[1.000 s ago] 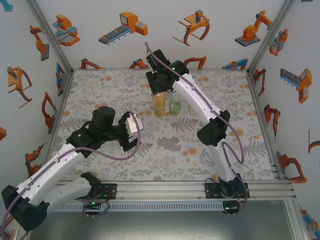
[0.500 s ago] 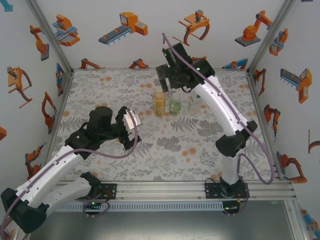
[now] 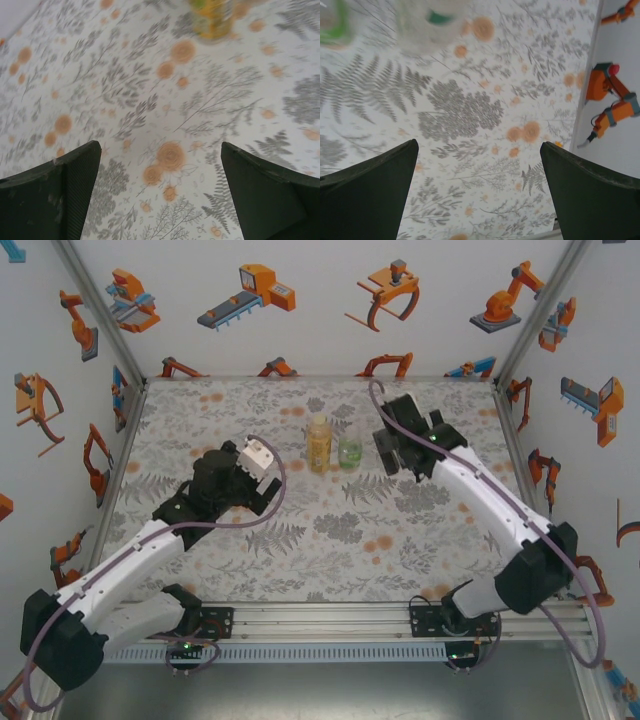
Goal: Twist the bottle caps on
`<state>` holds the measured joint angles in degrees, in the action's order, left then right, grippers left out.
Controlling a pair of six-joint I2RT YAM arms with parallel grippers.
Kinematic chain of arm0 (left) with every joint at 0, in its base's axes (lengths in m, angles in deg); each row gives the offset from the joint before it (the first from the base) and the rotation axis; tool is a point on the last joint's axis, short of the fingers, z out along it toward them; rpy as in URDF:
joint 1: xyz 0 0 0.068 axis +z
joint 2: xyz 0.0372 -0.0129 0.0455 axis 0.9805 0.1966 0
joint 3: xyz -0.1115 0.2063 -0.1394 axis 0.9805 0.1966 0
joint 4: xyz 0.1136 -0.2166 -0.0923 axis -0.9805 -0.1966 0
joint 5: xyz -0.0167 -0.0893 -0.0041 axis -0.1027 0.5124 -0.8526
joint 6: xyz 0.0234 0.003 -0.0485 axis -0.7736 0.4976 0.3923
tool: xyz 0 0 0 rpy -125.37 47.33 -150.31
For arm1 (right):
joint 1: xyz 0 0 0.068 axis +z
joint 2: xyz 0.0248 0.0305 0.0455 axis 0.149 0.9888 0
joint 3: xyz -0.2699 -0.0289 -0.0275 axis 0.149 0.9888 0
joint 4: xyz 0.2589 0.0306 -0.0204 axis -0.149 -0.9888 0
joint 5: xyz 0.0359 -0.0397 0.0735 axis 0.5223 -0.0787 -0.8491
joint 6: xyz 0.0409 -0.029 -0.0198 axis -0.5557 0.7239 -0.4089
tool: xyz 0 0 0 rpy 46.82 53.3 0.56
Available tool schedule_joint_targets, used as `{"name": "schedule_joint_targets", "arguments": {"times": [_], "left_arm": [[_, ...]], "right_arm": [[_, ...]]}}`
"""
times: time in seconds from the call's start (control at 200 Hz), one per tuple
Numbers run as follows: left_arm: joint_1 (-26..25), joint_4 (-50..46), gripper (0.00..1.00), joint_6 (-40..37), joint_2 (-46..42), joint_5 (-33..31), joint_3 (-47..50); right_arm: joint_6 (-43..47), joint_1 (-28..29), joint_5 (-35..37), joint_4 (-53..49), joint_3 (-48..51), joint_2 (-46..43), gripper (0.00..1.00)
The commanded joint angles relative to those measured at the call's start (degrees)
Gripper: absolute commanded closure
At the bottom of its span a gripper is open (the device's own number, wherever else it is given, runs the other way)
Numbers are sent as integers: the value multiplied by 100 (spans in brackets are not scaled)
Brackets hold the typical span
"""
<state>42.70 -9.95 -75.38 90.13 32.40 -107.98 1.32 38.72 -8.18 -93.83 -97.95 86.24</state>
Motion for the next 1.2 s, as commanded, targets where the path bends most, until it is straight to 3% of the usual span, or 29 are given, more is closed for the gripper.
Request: {"name": "schedule_joint_targets", "arguments": {"times": [0.0, 0.23, 0.446, 0.546, 0.801, 0.931, 0.991, 1.071, 1.197], "left_arm": [[276, 769, 3, 520, 170, -1040, 396], [922, 1670, 3, 630, 395, -1195, 1218], [1810, 2941, 3, 626, 547, -859, 2011], [2218, 3645, 3, 694, 701, -426, 2299], [2823, 5235, 3, 809, 1560, 559, 2489], [3122, 4901, 3, 1163, 1796, 990, 2129], [3241, 5493, 3, 1258, 2013, 1392, 2280], [3276, 5865, 3, 1294, 2364, 1421, 2316], [3467, 6093, 3, 1401, 2817, 1705, 2221]], "right_arm": [[196, -500, 109, 1523, 1141, -647, 1], [666, -1443, -705, 3947, 3488, -1459, 1], [773, -2075, -975, 6541, 5036, -1197, 1], [701, -2319, -999, 7045, 5172, -901, 1], [491, -2909, -2128, 8799, 5496, -422, 1], [346, -3159, -2952, 9523, 5595, 104, 1], [362, -3189, -3063, 9881, 5642, 429, 1], [396, -3191, -3188, 10359, 5659, 828, 1], [225, -3186, -2751, 9835, 5437, 781, 1]]}}
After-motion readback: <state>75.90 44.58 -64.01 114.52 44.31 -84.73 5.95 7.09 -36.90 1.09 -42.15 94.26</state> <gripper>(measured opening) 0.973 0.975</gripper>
